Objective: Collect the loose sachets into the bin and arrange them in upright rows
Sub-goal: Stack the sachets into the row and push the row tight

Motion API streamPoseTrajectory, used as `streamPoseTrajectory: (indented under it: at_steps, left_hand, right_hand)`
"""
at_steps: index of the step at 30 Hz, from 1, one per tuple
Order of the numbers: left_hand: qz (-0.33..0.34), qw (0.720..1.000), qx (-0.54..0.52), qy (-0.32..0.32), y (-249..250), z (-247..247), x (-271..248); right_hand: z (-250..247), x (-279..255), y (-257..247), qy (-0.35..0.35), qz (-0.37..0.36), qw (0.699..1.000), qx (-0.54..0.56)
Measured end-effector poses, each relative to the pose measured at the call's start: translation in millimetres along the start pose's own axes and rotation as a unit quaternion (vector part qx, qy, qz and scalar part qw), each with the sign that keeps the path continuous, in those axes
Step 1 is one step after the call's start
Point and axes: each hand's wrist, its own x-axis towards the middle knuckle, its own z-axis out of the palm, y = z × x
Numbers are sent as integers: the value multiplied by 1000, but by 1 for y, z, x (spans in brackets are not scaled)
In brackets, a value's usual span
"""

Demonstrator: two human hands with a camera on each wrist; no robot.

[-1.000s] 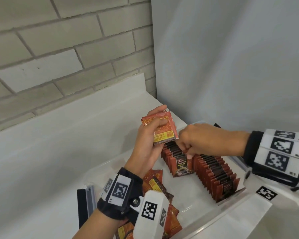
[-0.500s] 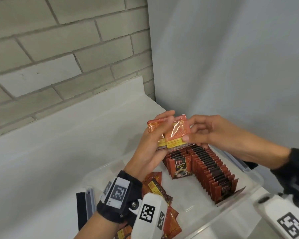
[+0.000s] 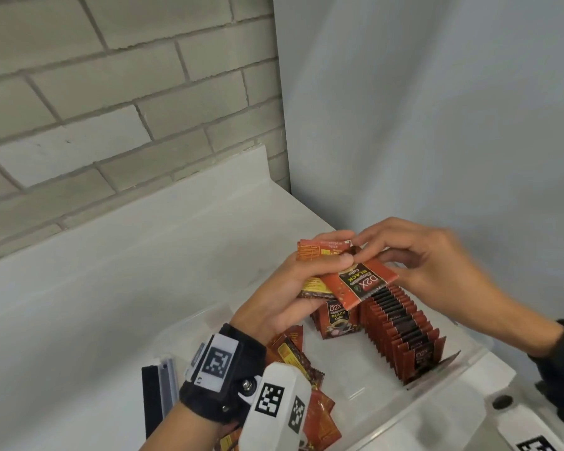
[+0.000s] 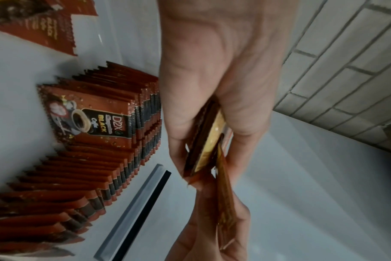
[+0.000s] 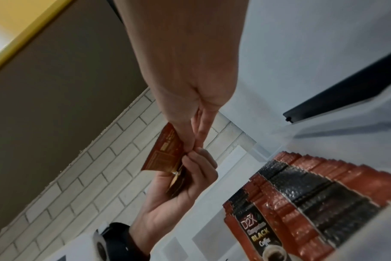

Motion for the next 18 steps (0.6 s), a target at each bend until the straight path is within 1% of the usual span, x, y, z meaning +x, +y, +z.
streamPoseTrajectory:
  at_steps: [2,4,6,8,9,11,13,16,18]
  left_hand:
    - [2,1000,6,0,-1,-1,1]
    - [16,1000,-1,1,-2,0,1]
    - [35,999,-15,11,-1,1,2]
    - [59,997,-36,27,1,0,3]
    - [71,996,-47,35,1,0,3]
    - [89,993,-67,43,2,0,4]
    - [98,991,-76,45,2,0,4]
    - [113,990,-76,39,1,-1,4]
    - [120,989,-76,44,2,0,4]
  right_hand:
    - [-2,-1,1,-8,3,1000,-4]
    - [-4,-2,3,-27,33,999,13]
    - [-6,-2,4,-55,109,989,83]
    - [-6,-5,3,-90,193,962,172]
    - [-6,-7,2,-110,224,949,192]
    - [-2,-10,-1,-137,265,935,191]
    - [4,-10,-4,-126,279,932,195]
    - [11,-4,-4,-68,291,923,242]
    - [11,1,-1,-47,296,919,255]
